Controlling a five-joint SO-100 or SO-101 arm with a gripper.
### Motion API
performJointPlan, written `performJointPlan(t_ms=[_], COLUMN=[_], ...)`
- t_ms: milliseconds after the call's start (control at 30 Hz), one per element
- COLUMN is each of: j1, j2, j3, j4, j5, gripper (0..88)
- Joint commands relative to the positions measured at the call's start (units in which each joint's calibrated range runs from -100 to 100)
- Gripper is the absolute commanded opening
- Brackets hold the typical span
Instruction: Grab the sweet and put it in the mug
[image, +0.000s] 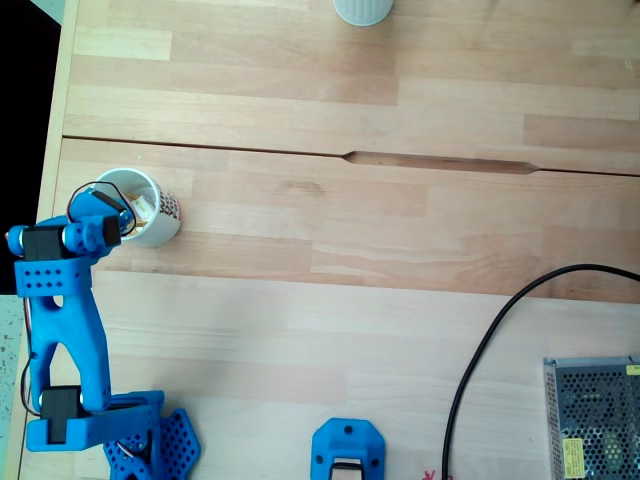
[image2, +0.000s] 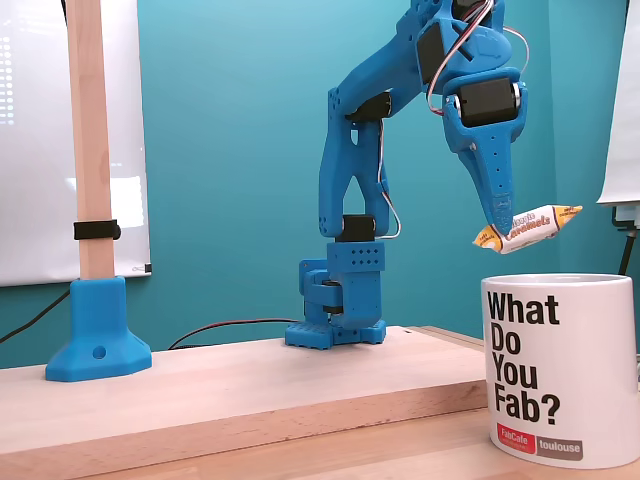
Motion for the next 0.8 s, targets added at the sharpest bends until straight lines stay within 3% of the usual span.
performJointPlan(t_ms=[0, 200, 500, 767], j1=[0.24, 0.24, 0.24, 0.24], j2=[-2.28, -2.20, -2.20, -2.20], j3=[-3.38, -3.38, -3.29, -3.20], j4=[-0.38, -0.46, -0.46, -0.46], j5=[0.34, 0.34, 0.15, 0.24], gripper=[3.8, 5.5, 22.5, 29.0])
